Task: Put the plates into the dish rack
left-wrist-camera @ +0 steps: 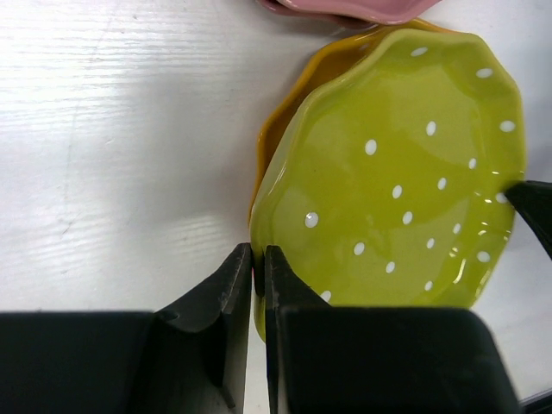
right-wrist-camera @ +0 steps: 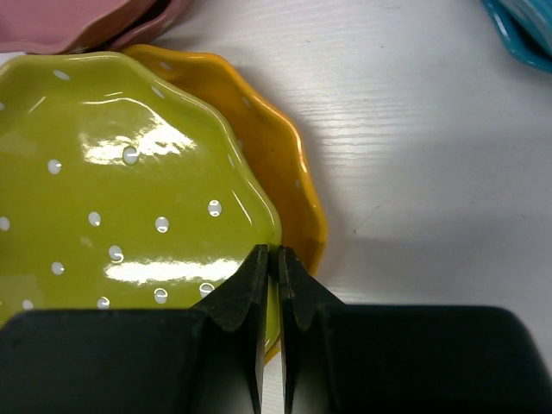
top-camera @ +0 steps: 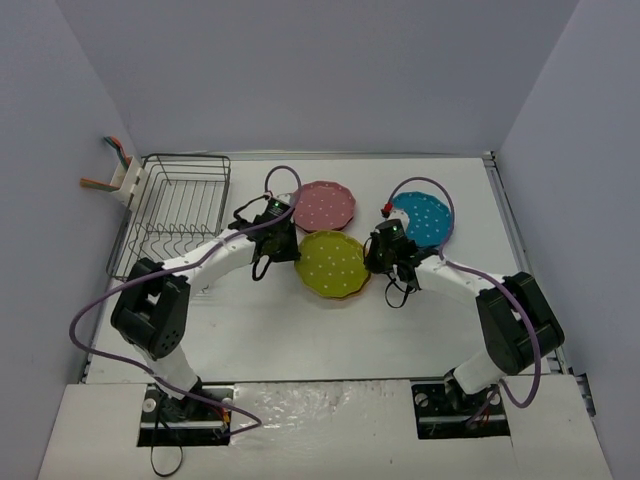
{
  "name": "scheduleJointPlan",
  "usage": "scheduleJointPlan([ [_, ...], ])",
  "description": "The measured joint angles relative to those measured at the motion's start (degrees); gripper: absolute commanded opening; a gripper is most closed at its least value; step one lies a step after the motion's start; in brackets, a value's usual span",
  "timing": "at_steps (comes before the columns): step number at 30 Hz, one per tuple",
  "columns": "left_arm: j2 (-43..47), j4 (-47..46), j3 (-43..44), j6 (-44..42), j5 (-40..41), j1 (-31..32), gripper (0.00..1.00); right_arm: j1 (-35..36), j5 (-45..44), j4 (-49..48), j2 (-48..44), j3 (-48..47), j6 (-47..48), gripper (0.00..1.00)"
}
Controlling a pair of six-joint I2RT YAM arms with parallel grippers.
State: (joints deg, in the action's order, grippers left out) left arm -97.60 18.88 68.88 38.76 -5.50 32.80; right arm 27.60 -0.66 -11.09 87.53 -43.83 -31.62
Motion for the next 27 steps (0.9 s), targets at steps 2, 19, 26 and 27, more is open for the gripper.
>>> scheduleJointPlan([
  [2,2.2,1.3,0.0,-0.3,0.8,0.1,0.00,0.2,1.1,-0.5,0.0,-0.2,0.0,0.00],
  [19,5.8,0.9,-5.8,-0.6,4.3,-0.9,0.00,0.6,7.2,-7.0,5.9,-1.4,0.2,0.00],
  [26,5.8,-3.1,-8.9,-0.9,2.6,-1.5,0.54,0.6,7.6,-10.2,6.6,-1.0,0.2,0.00],
  [27,5.8,-3.6,-9.3,-0.9,2.2,-1.6,0.63,0.6,7.6,-10.7,6.6,-0.9,0.2,0.00],
])
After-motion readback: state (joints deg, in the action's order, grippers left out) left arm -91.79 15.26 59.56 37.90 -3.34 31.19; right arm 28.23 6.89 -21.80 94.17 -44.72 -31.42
